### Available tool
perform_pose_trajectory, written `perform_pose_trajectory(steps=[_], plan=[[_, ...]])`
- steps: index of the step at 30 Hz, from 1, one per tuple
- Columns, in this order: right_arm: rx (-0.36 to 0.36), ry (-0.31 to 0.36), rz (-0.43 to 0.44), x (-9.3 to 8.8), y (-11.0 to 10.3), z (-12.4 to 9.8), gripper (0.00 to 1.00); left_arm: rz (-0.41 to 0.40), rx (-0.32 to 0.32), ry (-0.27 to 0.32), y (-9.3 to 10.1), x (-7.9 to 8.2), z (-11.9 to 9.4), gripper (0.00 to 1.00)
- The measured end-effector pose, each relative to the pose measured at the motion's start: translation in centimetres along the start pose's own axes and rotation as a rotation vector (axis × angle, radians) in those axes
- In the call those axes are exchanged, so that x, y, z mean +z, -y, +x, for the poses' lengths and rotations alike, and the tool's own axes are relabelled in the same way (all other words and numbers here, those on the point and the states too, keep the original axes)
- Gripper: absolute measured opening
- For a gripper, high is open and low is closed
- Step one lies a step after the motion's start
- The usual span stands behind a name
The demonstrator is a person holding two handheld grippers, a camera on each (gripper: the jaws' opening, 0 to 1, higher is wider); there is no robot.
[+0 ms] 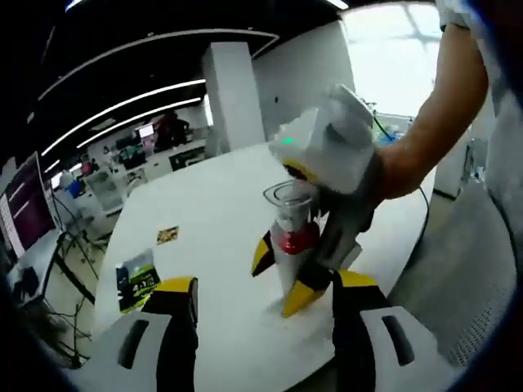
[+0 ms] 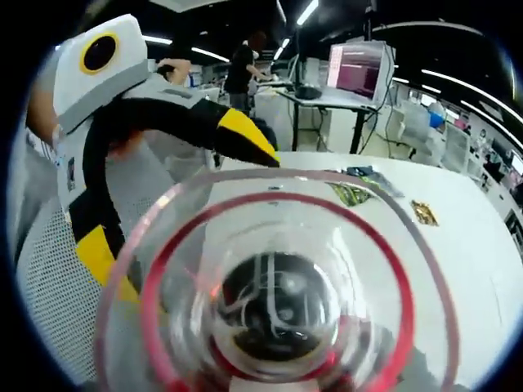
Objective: Arrange the skincare products in the storage area until every visible bottle or jar stands upright without overlapping.
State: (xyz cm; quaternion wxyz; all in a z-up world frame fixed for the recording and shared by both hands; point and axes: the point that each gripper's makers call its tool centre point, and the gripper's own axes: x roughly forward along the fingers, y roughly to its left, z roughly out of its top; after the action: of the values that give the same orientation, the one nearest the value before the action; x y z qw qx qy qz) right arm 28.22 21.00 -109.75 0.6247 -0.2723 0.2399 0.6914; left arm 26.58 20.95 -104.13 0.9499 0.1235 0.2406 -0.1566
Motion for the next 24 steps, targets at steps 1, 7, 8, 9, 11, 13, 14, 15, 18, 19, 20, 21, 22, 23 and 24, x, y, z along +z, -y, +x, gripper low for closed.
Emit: perform_pose_trajectory(steps=[1, 7, 8, 9, 11, 13, 14, 15, 18, 19, 20, 21, 22, 23, 24], plan=[[-0.004, -0.001, 0.000, 0.0, 0.0, 0.0, 0.34, 0.010, 0.001, -0.019, 0.0, -0.4, 0.2, 0.61], [-0.042, -0.030, 0.007, -1.0, 0.1, 0.0, 0.35, 0.048, -0.078, -0.050, 1.8, -1.1, 0.3, 0.52], [-0.051, -0.022, 0.015, -0.8, 0.2, -0.2, 0.35, 0.059, -0.083, -0.063, 1.9, -1.3, 0.3, 0.51], [-0.067, -0.026, 0.014, -1.0, 0.3, -0.4, 0.35, 0.056, -0.087, -0.065, 2.0, -1.4, 0.3, 0.52], [-0.095, -0.020, -0.005, -1.1, 0.4, -0.5, 0.35, 0.055, -0.093, -0.063, 2.1, -1.4, 0.2, 0.52], [-0.106, -0.022, 0.026, -1.2, 0.6, -0.5, 0.35, 0.047, -0.102, -0.051, 2.3, -1.2, 0.2, 0.50], [-0.103, -0.032, 0.046, -1.2, 0.5, -0.5, 0.37, 0.034, -0.114, -0.057, 2.6, -1.3, 0.1, 0.47], [-0.106, -0.045, 0.068, -1.4, 0.4, -0.5, 0.41, 0.034, -0.130, -0.067, 2.8, -1.5, 0.2, 0.45], [-0.132, -0.096, 0.074, -2.2, 0.4, -0.8, 0.46, 0.043, -0.157, -0.083, 3.5, -1.8, 0.3, 0.44], [-0.135, -0.096, 0.085, -2.2, 0.3, -1.0, 0.46, 0.050, -0.161, -0.087, 3.6, -1.9, 0.3, 0.44], [-0.142, -0.092, 0.104, -2.3, 0.2, -1.2, 0.47, 0.052, -0.162, -0.087, 3.6, -1.9, 0.3, 0.44], [-0.154, -0.095, 0.126, -2.5, 0.1, -1.5, 0.48, 0.050, -0.164, -0.087, 3.6, -1.9, 0.3, 0.44], [-0.164, -0.099, 0.139, -2.6, 0.0, -1.8, 0.49, 0.048, -0.165, -0.088, 3.7, -1.9, 0.3, 0.44], [-0.172, -0.097, 0.138, -2.7, -0.1, -2.1, 0.49, 0.048, -0.165, -0.087, 3.6, -1.9, 0.2, 0.44], [-0.188, -0.094, 0.146, -2.8, -0.1, -2.5, 0.49, 0.051, -0.163, -0.075, 3.6, -1.7, 0.2, 0.44]])
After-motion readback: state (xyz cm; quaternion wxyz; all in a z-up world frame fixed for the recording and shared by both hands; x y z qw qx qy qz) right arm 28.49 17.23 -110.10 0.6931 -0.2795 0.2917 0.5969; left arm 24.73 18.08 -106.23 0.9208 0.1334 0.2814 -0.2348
